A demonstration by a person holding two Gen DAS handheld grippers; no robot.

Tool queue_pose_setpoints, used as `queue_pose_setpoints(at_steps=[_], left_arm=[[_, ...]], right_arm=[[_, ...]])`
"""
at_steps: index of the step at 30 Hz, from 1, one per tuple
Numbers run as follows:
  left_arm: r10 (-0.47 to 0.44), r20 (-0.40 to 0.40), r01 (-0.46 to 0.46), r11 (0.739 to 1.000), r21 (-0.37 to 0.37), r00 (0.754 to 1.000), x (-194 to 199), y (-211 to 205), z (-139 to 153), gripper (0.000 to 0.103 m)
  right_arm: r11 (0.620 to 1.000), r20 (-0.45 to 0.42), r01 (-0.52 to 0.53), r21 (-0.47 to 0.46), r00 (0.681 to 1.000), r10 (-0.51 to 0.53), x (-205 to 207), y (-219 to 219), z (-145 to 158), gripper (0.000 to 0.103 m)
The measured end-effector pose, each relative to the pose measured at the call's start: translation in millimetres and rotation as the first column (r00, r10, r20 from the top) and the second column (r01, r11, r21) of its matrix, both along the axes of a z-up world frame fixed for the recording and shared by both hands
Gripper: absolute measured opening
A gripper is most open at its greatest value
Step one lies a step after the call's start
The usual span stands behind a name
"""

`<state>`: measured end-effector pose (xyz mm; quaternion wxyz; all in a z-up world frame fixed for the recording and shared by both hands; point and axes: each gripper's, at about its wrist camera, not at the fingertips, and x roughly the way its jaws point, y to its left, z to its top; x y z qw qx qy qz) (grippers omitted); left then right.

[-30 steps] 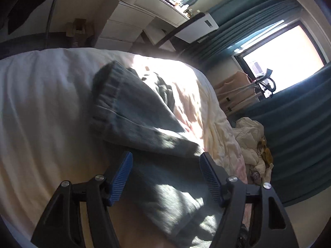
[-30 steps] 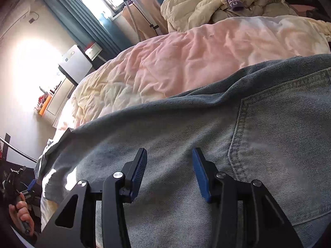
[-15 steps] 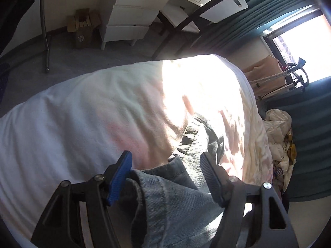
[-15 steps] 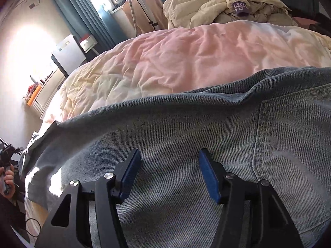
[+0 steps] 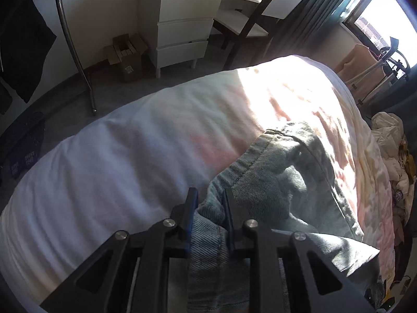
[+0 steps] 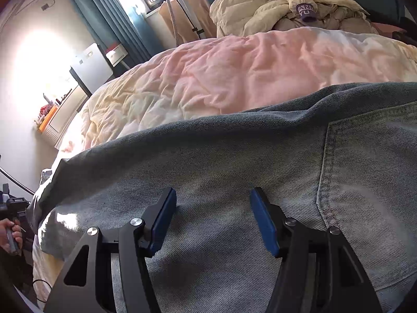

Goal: Fold clothes

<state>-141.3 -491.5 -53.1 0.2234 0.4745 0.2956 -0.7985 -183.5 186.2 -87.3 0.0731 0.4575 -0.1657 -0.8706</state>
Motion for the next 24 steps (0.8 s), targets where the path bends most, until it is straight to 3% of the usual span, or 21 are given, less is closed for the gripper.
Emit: queue_pose_setpoints(at_steps=[4, 7, 10, 12, 14, 18, 24], left_arm=[[0.006, -0.114, -0.001, 0.999, 0.042, 0.994, 16.8, -0.5, 9.6, 0.022], [0.031, -0.162, -0.013, 0.993, 0.114, 0.986, 36.4, -5.9, 20.1, 0.027], [0.103, -0.235, -0.045, 0.970, 0.240, 0.966, 71.1, -11.0, 27.1, 0.050], [0.169, -0.274, -0.069, 0.938, 0.339, 0.947, 95.2, -5.9, 24.7, 0.066], [0.232, -0.285, -0.089, 0.894, 0.439, 0.930, 113.6, 4.5, 13.1, 0.074], [0.322, -0.284, -0.091, 0.790, 0.606, 0.903, 141.8, 26.8, -23.3, 0.074], [0.385, -0.299, -0.076, 0.714, 0.696, 0.873, 129.1, 56.6, -65.2, 0.074]], right_arm=[[0.999, -0.001, 0.009, -0.035, 1.000, -0.009, 8.3, 5.9, 6.8, 0.060], [0.998, -0.001, 0.016, -0.061, 1.000, -0.016, 14.6, 10.3, 11.9, 0.060], [0.996, -0.001, 0.022, -0.086, 1.000, -0.023, 20.8, 14.8, 17.0, 0.060], [0.994, -0.001, 0.027, -0.104, 1.000, -0.027, 24.9, 17.7, 20.3, 0.060], [0.992, -0.001, 0.031, -0.121, 1.000, -0.032, 29.1, 20.7, 23.7, 0.060], [0.986, 0.002, 0.038, -0.160, 0.999, -0.038, 38.6, 26.2, 28.0, 0.060], [0.976, 0.026, 0.059, -0.208, 0.998, -0.055, 50.2, 36.2, 27.8, 0.060]])
